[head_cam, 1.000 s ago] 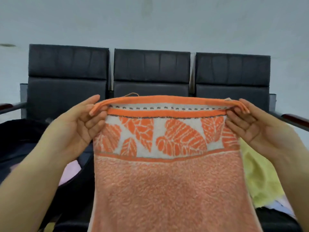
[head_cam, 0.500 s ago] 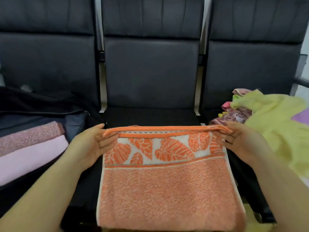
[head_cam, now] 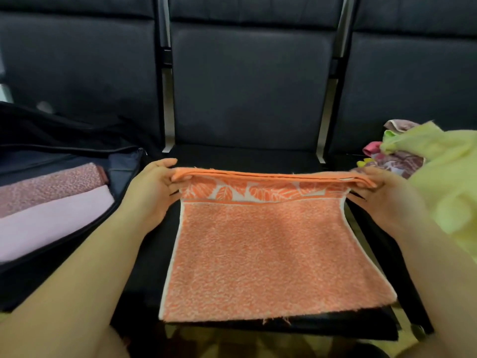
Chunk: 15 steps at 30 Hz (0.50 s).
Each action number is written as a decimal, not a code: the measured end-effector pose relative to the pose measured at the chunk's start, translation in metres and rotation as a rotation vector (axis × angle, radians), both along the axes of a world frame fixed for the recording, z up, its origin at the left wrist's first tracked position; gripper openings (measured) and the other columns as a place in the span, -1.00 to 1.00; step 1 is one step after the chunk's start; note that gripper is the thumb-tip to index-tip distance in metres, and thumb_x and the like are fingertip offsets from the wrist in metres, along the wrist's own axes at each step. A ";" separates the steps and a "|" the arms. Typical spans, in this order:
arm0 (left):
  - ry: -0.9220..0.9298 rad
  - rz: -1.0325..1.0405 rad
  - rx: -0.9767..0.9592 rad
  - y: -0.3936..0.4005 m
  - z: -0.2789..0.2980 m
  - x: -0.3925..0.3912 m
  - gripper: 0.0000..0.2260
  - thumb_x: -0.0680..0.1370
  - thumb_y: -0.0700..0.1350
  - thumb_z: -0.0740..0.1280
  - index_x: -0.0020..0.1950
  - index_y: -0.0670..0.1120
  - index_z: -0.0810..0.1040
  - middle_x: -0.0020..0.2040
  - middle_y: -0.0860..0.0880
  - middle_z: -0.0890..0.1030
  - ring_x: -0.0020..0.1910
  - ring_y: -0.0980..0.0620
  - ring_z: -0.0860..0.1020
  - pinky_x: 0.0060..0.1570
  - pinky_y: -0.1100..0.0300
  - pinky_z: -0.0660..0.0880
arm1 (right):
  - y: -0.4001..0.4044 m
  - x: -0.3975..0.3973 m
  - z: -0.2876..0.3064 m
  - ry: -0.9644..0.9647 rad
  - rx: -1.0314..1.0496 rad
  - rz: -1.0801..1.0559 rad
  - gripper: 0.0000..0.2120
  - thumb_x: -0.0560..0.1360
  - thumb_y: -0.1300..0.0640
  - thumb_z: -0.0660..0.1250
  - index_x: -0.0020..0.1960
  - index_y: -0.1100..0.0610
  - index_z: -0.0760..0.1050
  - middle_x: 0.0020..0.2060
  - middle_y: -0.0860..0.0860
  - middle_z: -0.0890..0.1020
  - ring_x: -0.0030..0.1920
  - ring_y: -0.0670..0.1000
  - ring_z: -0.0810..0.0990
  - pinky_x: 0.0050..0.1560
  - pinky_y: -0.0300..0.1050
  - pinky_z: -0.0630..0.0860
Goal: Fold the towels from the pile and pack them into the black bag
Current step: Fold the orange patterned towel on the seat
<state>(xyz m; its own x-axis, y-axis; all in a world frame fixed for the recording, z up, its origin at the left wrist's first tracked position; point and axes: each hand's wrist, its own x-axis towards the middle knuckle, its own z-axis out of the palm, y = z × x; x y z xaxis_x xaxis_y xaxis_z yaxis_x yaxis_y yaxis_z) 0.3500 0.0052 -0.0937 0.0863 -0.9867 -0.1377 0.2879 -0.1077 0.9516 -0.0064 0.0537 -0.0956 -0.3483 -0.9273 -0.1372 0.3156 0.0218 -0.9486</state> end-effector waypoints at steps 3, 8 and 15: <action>-0.037 -0.075 0.020 0.013 0.006 0.003 -0.78 0.57 -0.31 0.10 0.08 -0.07 0.45 -0.33 0.00 0.61 -0.15 0.02 0.62 -0.09 0.12 0.46 | 0.015 0.000 0.008 0.050 0.000 0.011 -0.73 0.55 0.30 0.05 -0.20 0.08 0.44 -0.44 -0.07 0.60 -0.26 -0.06 0.61 0.17 -0.05 0.43; -0.153 -0.277 0.083 0.045 0.012 0.021 -0.82 0.54 -0.30 0.16 -0.03 -0.07 0.50 -0.16 -0.13 0.64 -0.17 -0.03 0.66 -0.08 0.09 0.59 | 0.042 -0.014 0.008 0.537 0.042 -0.023 -0.76 0.53 0.37 0.23 -0.12 0.07 0.56 -0.23 -0.05 0.60 -0.21 -0.25 0.58 -0.20 -0.48 0.50; -0.626 -0.819 0.268 0.083 -0.007 0.050 -0.70 0.32 -0.19 0.46 0.01 -0.17 0.54 -0.30 -0.17 0.65 -0.33 0.01 0.64 -0.36 0.27 0.54 | 0.090 -0.014 0.003 0.765 0.375 0.345 -0.73 0.50 0.44 0.12 -0.16 0.30 0.58 -0.17 0.24 0.60 -0.19 0.10 0.58 -0.28 -0.26 0.58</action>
